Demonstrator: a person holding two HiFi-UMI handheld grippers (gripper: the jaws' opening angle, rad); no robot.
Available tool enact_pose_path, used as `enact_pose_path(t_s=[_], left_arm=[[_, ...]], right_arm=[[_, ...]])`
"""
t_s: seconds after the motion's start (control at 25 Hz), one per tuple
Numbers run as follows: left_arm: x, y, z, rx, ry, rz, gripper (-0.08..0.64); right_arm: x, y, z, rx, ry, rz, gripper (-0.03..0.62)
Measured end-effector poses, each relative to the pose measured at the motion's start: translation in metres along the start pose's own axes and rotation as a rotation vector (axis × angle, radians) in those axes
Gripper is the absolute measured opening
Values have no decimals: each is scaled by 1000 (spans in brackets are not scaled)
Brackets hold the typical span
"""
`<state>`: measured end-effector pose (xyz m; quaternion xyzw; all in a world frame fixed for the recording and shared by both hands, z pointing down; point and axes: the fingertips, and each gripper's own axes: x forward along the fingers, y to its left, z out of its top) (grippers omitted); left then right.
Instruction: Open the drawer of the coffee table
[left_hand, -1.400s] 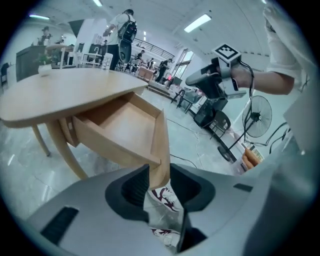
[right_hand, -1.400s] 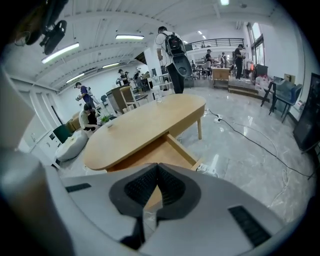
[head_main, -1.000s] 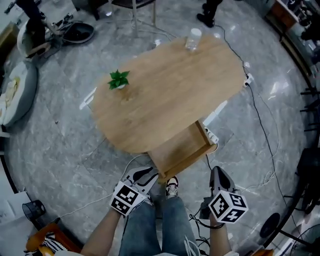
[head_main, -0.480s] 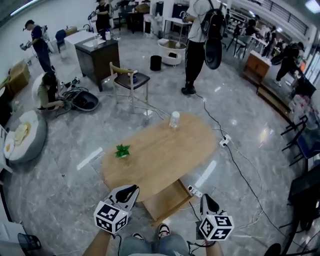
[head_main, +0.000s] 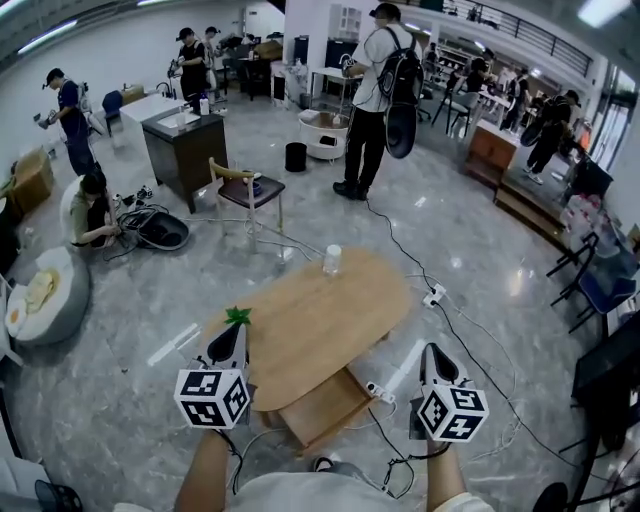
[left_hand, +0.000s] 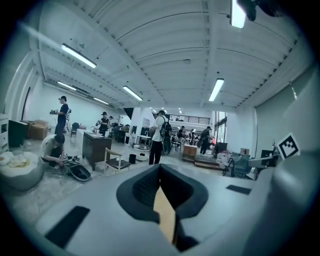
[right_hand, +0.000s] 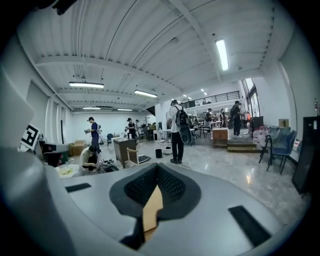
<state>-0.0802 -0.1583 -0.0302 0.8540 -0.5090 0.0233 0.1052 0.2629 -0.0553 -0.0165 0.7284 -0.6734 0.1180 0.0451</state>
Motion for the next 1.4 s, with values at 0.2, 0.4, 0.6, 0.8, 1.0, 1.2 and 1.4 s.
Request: enact_pose_path(t_s=[0.2,0.4,0.6,0.8,1.0,1.2,1.4], left_arm=[[2,-2,4,-26,-6,34,-5],[1,-3,3,-42,19,46,-5],[0,-5,-5,-39,25,44,-5],[1,0,-4,-41,29,49,-5],[0,4,-6,-36,40,61,-5],[-1,0,-6,-35,48,63,-5],[-4,3,-3,-34,49,60,-5]], right_arm=[[6,-4,14,-3,-25,17,0],[10,6,19,-56,-5,36,-2],[11,11,16,-122,17,37,-2],[16,13,21,-95,6,38,-2],[19,13,17,-82,13,41,-2],[17,4,16,-81,13,33,-2],[18,7,18,-56,14,41,-2]])
